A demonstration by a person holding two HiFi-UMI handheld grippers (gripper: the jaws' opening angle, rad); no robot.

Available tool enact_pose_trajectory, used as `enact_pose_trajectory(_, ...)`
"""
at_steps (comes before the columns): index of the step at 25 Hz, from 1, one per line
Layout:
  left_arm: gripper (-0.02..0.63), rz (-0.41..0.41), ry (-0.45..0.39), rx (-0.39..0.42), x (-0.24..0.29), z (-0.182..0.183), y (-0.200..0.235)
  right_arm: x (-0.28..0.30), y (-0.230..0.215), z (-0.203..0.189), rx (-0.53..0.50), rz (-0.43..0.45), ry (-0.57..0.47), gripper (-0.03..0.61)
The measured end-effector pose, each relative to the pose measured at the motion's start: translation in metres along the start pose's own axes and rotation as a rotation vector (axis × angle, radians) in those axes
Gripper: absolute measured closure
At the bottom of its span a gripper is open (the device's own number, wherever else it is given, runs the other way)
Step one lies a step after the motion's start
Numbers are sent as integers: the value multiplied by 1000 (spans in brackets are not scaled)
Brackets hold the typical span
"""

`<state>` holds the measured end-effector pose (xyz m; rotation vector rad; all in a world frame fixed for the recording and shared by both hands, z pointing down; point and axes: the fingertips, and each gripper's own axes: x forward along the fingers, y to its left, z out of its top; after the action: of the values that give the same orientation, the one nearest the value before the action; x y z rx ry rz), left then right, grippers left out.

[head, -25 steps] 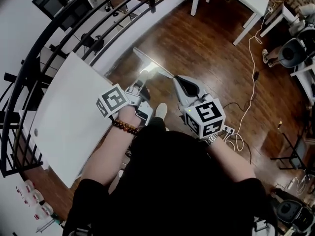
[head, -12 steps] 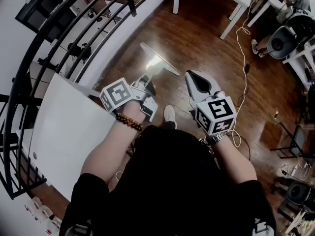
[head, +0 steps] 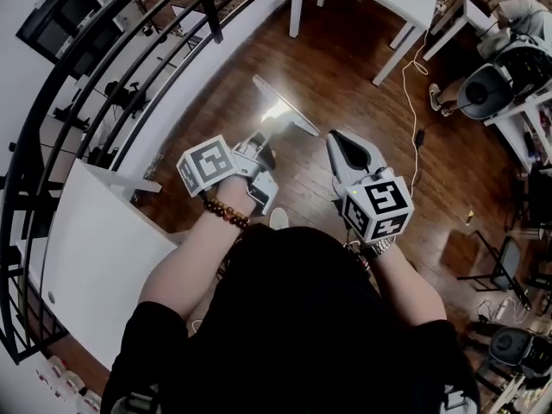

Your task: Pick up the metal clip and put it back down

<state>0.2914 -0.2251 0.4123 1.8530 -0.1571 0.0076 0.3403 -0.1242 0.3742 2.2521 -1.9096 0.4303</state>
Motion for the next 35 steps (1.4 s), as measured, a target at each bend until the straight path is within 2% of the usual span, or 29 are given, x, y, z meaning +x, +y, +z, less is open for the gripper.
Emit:
enact_pose_trajectory(9,594,-9,52,20,67,9,-15,16,-60,31,12,-51,-56,586)
enact_pose_trajectory(14,594,-4,73,11,99,7,-10,28,-88,27,34,-61,-52,586)
enact_pose_trajectory(24,594,13,47,14,201,7,-16,53,-191,36,44,-39,-72,586)
enact_pose_trajectory(30,594,26,21,23,299,9,-26,76,-287,50,43,-11,-72,586)
enact_pose_trajectory(35,594,12,-9,25,332,11,-32,79,-316,52,29,12,-71,586)
